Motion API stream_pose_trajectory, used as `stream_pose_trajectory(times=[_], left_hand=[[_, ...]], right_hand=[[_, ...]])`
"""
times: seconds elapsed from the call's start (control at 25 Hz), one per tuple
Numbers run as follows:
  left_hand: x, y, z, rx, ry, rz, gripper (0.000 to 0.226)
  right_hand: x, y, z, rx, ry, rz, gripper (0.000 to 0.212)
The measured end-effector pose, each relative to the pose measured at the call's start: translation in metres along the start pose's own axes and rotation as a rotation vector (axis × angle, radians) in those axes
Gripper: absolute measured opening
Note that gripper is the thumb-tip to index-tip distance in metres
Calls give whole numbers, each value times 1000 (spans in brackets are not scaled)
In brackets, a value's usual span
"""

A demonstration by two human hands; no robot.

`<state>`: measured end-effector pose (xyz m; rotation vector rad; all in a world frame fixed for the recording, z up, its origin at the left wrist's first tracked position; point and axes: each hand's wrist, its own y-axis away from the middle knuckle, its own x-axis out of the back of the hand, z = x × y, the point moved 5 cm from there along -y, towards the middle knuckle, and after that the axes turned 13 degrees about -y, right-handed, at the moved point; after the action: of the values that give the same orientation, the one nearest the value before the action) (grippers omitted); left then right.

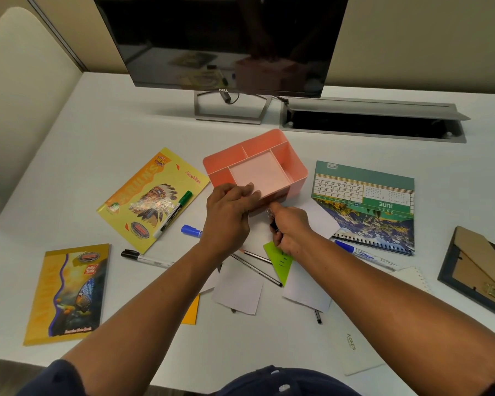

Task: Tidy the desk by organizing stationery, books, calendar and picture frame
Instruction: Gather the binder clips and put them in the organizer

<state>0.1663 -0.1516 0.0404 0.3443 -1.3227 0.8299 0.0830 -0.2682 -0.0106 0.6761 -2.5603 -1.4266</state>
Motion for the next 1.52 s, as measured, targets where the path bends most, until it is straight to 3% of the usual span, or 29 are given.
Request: stream_pose_trajectory(times=[0.68, 0.92, 1.0, 1.12, 1.36, 1.52], left_hand=[[-2, 1, -2, -3, -9, -17, 44], [0, 2, 1, 23, -4, -37, 43], [0, 2, 1, 27, -3, -37, 43], [1, 2, 1, 1, 7, -8, 44], [-1, 3, -1, 14, 13, -7, 44], [-2, 5, -1, -24, 2, 12, 43]], right_hand=[[42, 25, 9, 5, 139, 91, 22], [35, 33, -14, 501, 532, -24, 21], [27, 32, -16, 561, 685, -107, 31], [28, 25, -14, 566, 791, -111, 25], [37, 22, -9, 524, 765, -98, 20], [32, 28, -15, 452, 528, -124, 15]])
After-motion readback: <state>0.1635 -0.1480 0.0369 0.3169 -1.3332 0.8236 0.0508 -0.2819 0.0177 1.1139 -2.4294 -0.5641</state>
